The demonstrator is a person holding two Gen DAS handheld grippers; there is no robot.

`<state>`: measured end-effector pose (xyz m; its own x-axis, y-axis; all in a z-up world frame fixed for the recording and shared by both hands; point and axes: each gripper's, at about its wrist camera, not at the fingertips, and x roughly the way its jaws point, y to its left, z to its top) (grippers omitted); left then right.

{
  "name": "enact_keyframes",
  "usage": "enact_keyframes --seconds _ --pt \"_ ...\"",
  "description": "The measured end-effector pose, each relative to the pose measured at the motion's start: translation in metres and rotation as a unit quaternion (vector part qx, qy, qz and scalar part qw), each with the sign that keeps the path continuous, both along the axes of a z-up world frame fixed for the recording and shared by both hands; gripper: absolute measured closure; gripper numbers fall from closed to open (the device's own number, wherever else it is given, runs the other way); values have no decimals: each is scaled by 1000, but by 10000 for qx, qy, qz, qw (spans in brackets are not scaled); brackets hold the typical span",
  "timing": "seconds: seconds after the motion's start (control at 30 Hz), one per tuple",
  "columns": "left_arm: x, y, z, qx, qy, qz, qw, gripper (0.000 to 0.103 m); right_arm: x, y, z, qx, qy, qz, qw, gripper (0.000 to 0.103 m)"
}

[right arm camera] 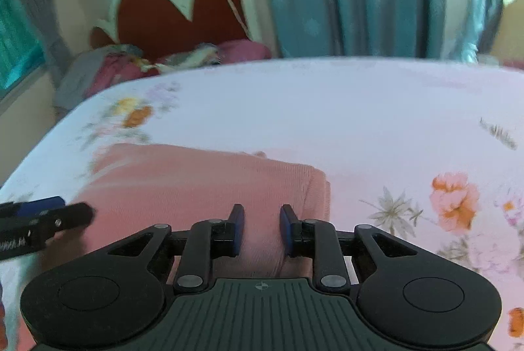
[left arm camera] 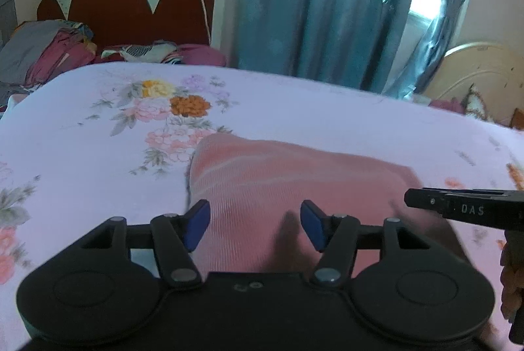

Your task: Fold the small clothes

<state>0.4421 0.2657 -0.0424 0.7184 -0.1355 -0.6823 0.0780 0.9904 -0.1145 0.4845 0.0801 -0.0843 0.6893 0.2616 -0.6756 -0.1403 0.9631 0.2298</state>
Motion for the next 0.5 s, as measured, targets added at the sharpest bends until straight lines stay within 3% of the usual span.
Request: enact_keyframes --seconds 0.2,0.3,0.4,0.5 --pt "-58 -6 7 375 -151 -286 9988 42 -62 12 14 -107 -187 432 9988 79" --pt "-73 -13 -4 453 -7 -379 9983 38 -86 20 5 -459 -207 482 9976 79" --pt "-79 -18 -12 592 9 -370 9976 36 -87 20 -24 -1008 103 196 9947 79" --pt "-80 -17 -11 514 90 -342 9981 36 -85 1 -32 -372 278 -172 9988 78"
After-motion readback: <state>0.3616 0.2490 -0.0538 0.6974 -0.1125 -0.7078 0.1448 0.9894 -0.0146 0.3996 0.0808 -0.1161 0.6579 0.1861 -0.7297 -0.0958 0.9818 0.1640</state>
